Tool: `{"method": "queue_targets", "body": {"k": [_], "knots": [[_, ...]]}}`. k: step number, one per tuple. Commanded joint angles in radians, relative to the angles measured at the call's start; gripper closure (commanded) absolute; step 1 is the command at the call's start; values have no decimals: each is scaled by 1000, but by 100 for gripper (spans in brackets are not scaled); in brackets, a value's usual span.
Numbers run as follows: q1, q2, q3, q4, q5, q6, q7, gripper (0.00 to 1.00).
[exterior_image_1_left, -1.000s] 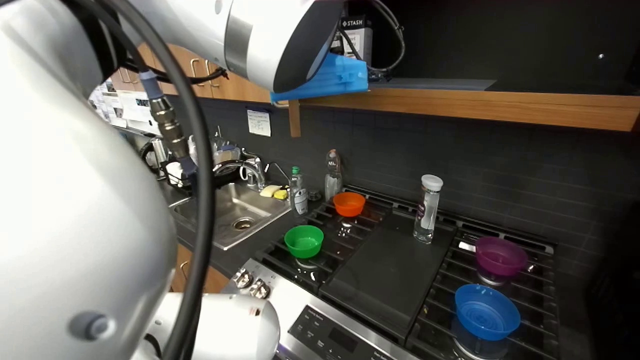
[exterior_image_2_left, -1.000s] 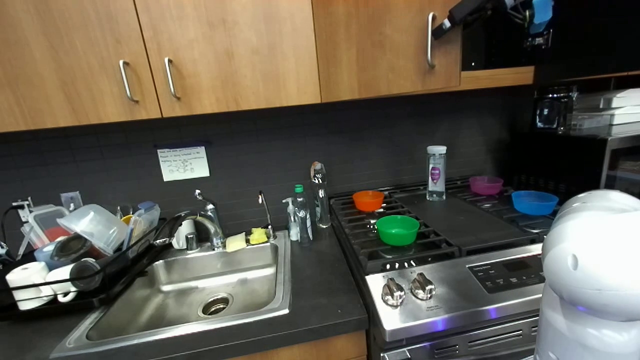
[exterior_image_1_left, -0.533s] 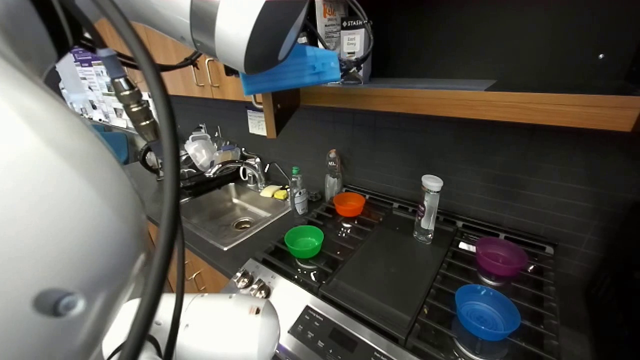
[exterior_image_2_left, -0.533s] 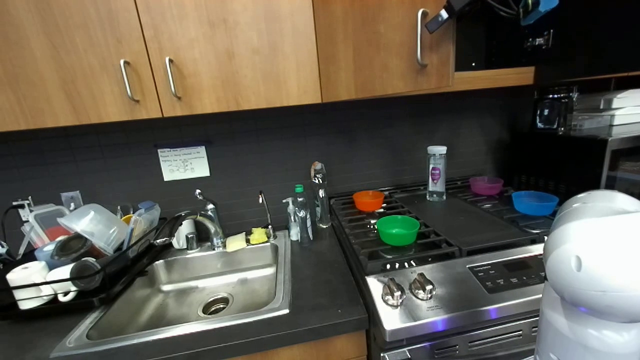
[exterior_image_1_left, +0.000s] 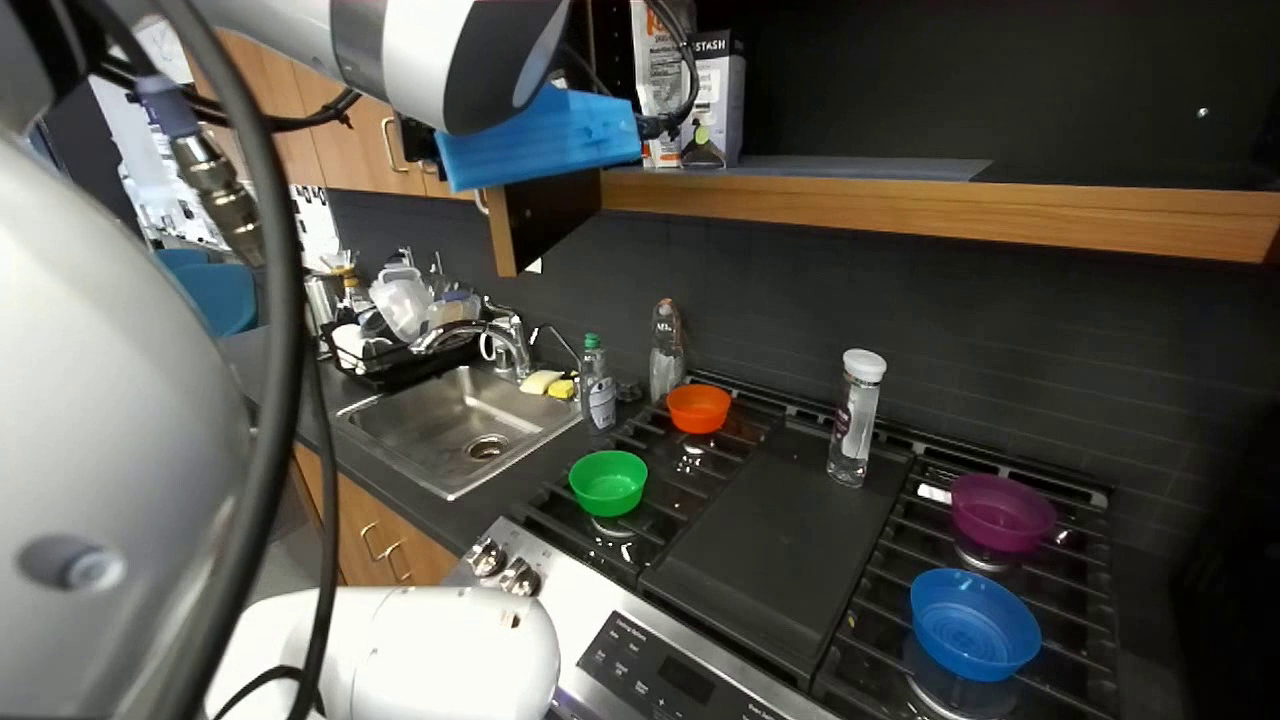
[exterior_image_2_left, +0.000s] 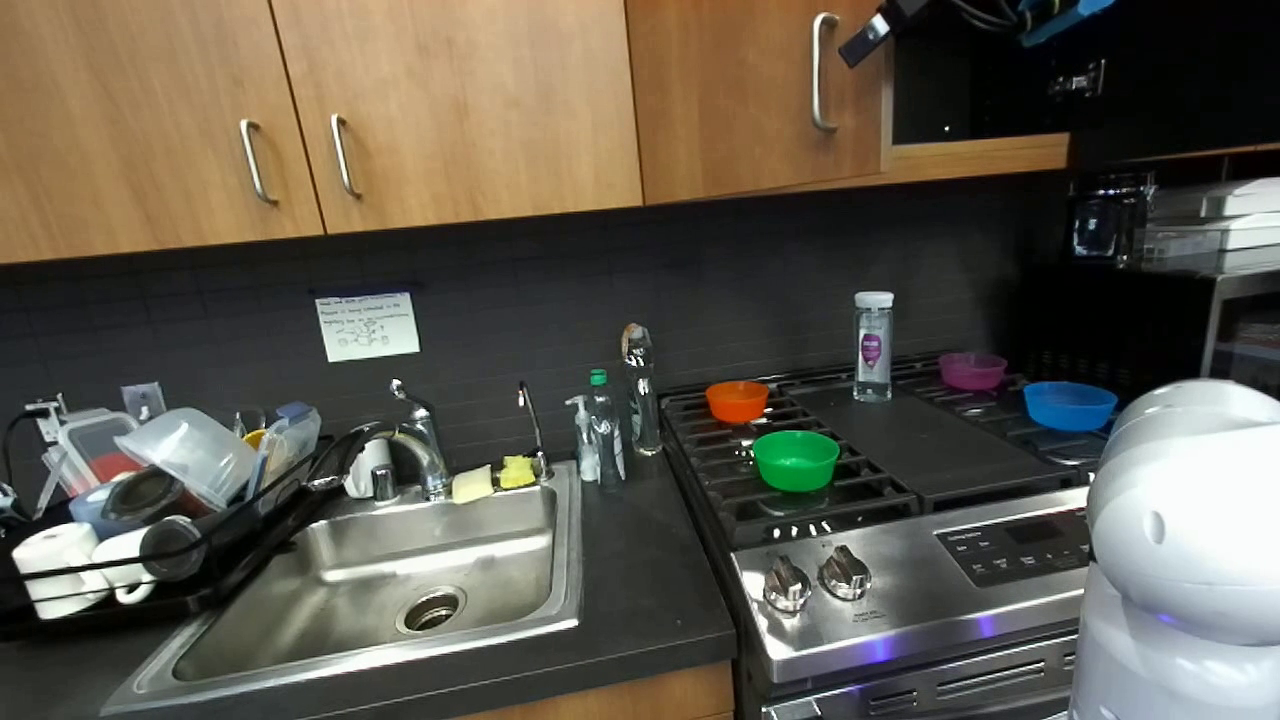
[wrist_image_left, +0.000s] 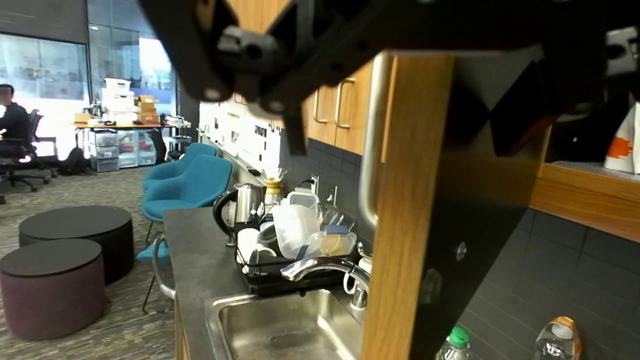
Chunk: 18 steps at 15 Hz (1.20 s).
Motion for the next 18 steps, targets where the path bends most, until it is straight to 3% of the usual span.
{"method": "queue_targets", "body": {"k": [1,3,18], "knots": [[-7,54,34,33,14,-48,-34,6],[-6,77,50,36,19,-70,-35,0],[-2,247,191,82,59,-189,-82,0]]}}
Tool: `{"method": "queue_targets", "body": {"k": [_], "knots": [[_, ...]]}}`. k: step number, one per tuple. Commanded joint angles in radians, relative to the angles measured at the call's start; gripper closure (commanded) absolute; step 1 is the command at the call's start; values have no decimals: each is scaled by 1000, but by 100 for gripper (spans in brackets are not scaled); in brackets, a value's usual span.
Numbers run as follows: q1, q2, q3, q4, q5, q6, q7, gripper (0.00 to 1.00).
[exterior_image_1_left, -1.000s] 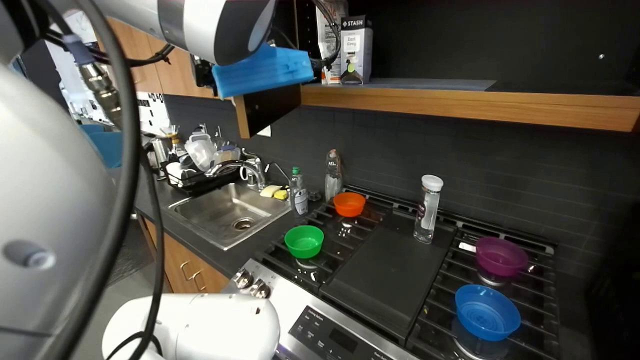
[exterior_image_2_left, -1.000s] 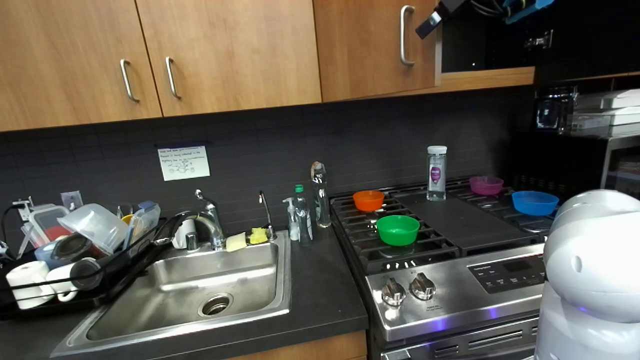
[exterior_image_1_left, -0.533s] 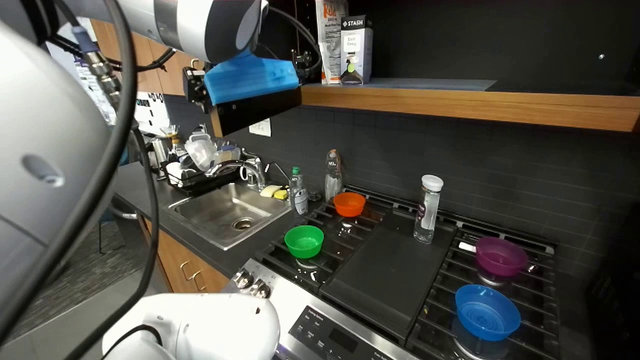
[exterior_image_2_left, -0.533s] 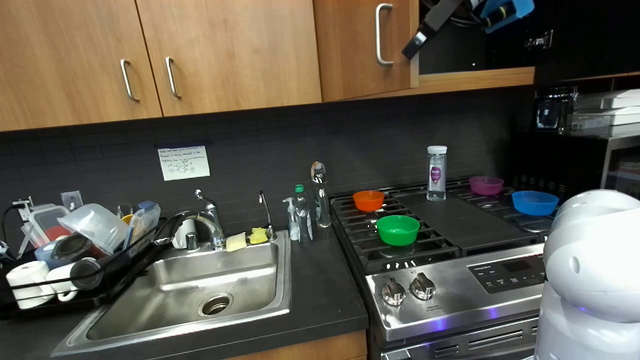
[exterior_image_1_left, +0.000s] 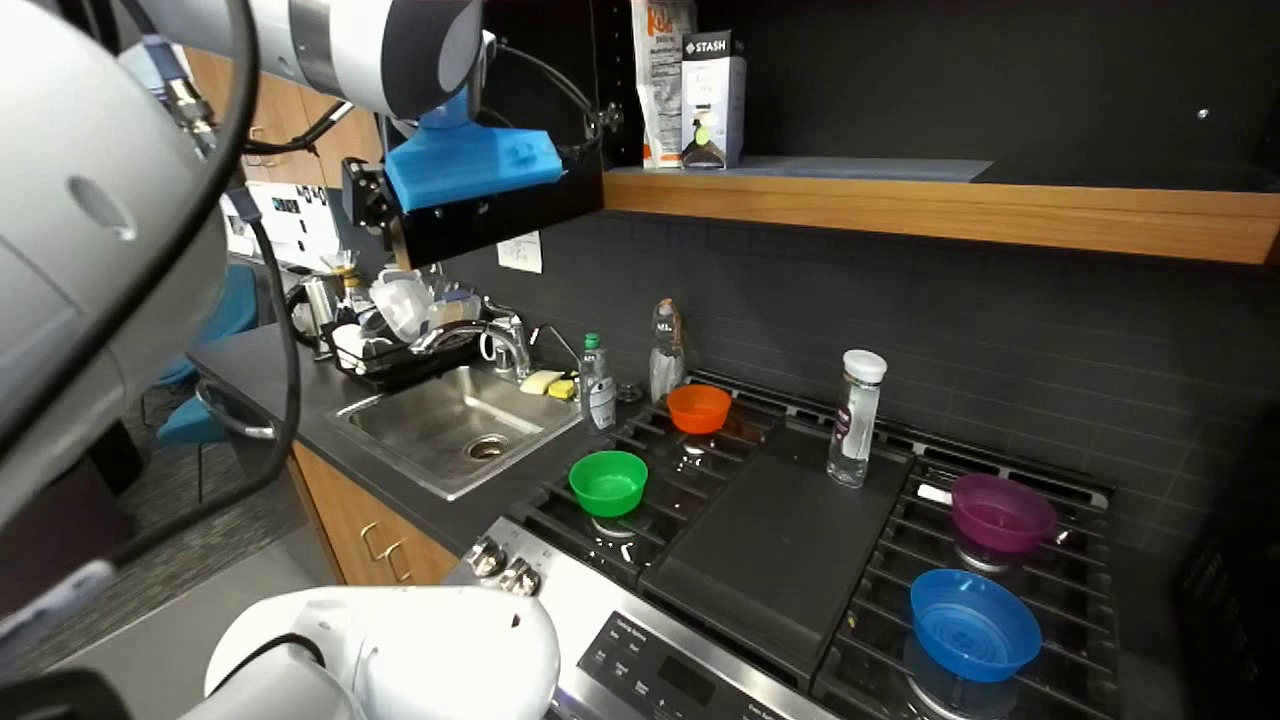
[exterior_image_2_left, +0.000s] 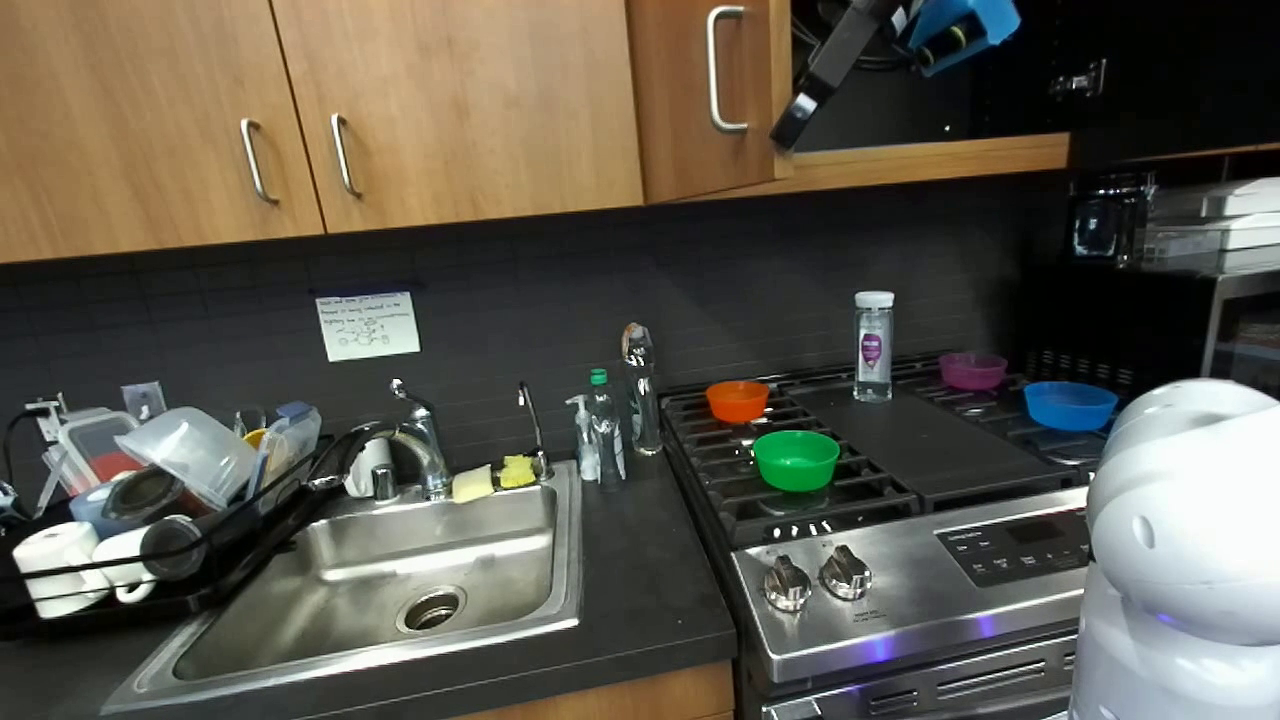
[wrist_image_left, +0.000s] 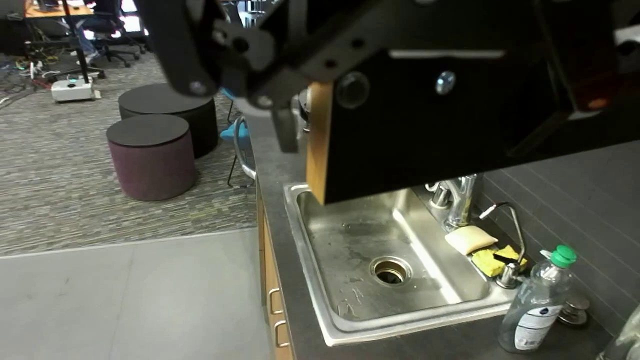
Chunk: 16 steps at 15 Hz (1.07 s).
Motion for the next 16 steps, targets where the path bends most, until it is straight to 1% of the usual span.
{"method": "queue_targets", "body": {"k": [1,11,16], "knots": [[-1,69,41,61,34,-35,-34,0],[14,160,167,146,61,-68,-72,0],[38,205,220,168,91,-73,-81,0]]}}
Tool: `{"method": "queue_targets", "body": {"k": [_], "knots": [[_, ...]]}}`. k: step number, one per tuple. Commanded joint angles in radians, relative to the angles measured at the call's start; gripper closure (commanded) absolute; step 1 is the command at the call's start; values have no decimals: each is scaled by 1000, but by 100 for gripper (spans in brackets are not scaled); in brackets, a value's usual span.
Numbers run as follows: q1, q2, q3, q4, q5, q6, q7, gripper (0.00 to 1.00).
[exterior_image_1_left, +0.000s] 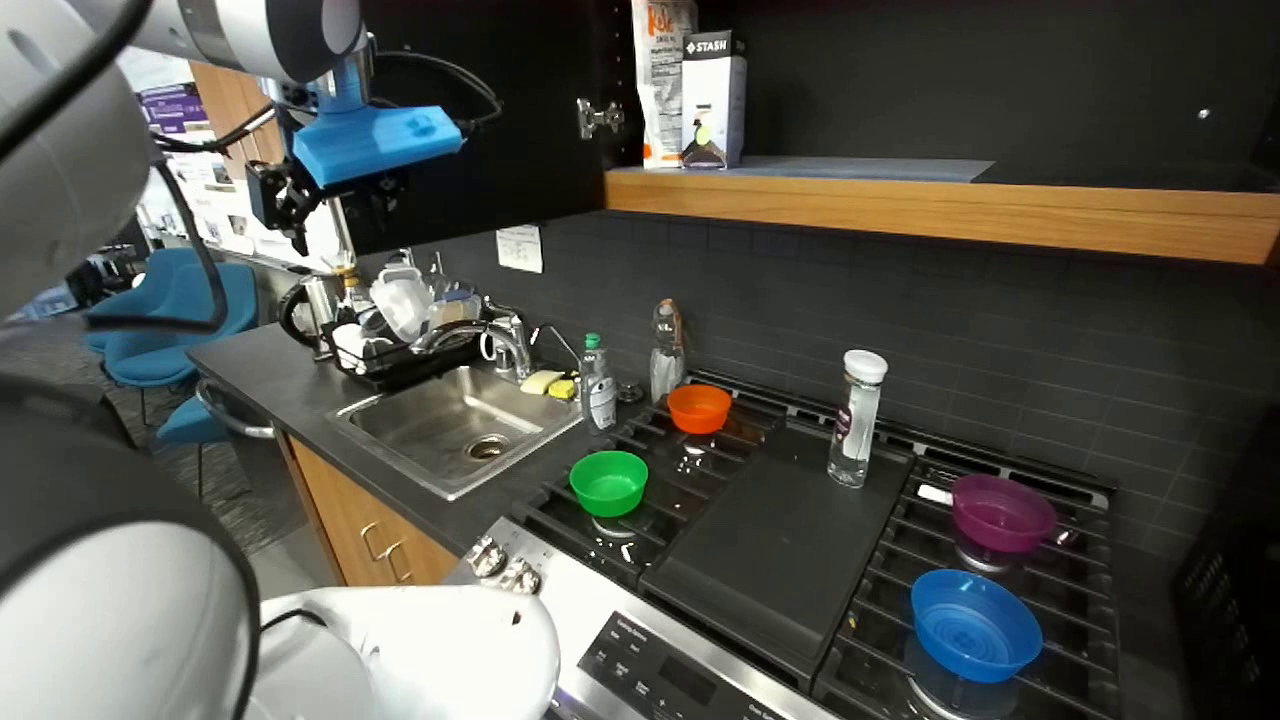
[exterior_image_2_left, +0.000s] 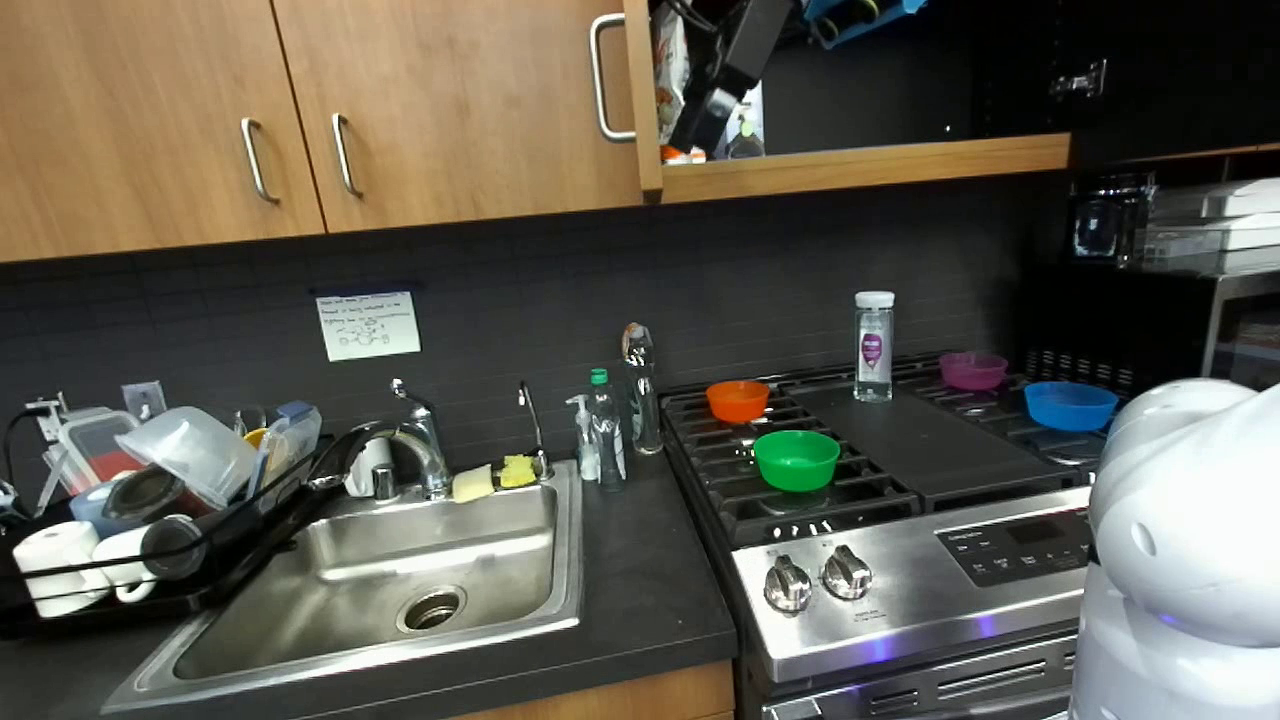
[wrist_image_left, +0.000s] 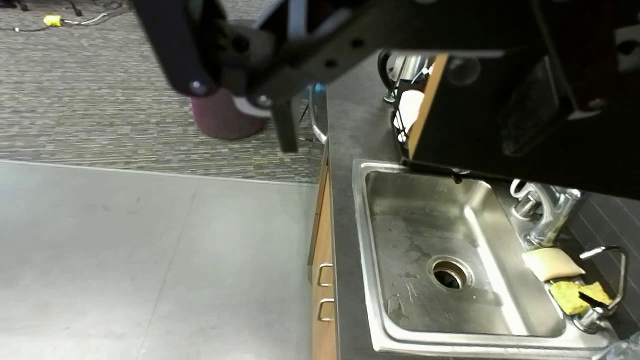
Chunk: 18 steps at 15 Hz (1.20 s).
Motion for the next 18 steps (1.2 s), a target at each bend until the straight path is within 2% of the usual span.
{"method": "queue_targets", "body": {"k": [1,5,9,13,18], "knots": [[19,62,22,50,43,-24,-24,0],[22,111,43,70,71,-18,-32,0],[7,112,35,62,58,-25,-42,0],[-52,64,-11,17,20,20,-45,0],[-163,21,-107,-19,-31,97,-28,0]]}}
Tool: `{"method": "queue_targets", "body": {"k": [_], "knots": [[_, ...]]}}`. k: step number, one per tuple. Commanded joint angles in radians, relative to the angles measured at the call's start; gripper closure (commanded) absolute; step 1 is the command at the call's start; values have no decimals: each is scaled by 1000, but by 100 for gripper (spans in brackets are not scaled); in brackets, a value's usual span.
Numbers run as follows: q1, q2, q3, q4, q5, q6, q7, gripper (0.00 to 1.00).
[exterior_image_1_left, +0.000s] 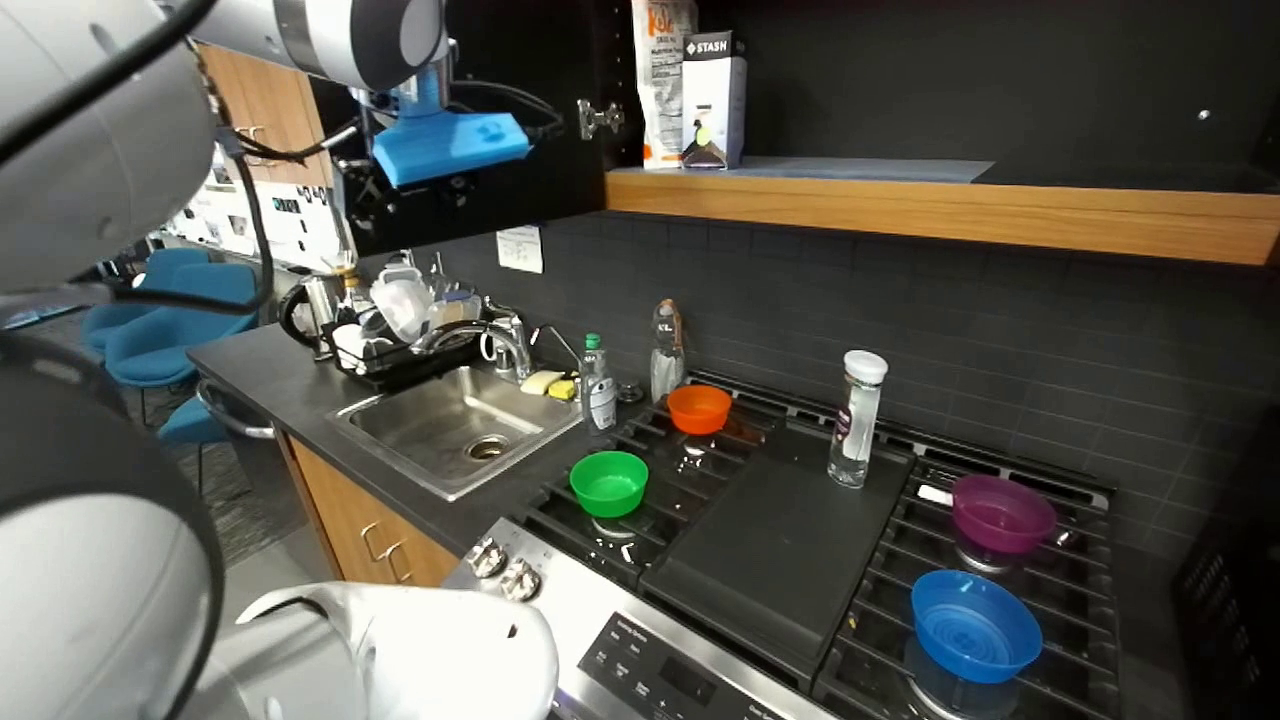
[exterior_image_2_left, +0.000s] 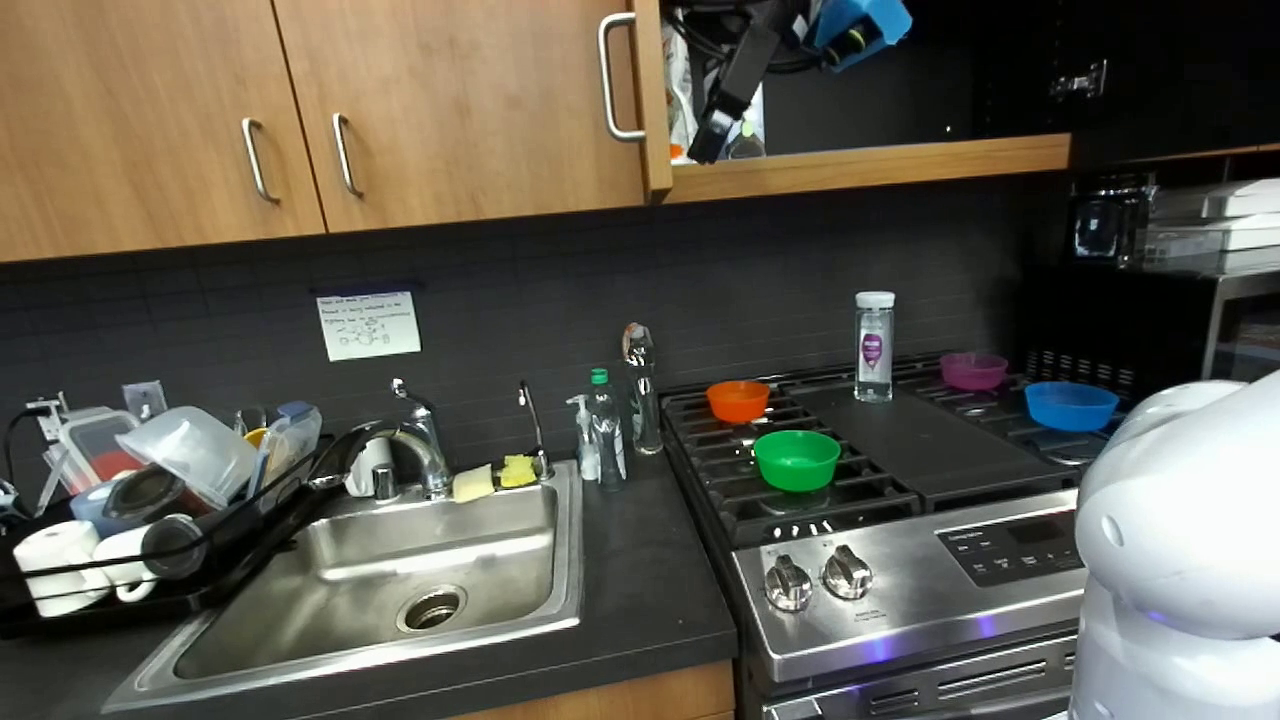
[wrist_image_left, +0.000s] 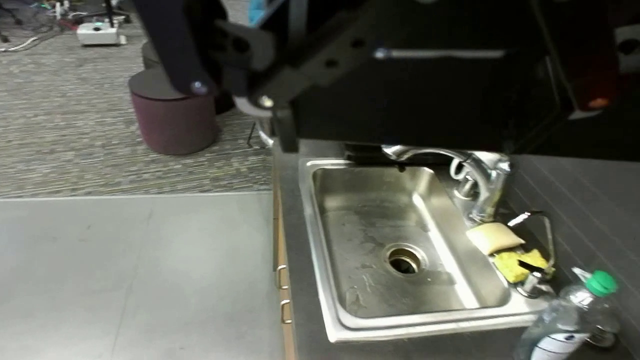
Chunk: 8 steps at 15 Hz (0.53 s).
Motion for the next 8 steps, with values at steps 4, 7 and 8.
{"method": "queue_targets", "body": {"k": [4,7,8], "knots": [[-120,-47,-113,-40,-42,91,9,0],[-159,-57,-145,-60,-50,120,21,0],[-171,-61,-153,-73,-53,133,24,0]]}}
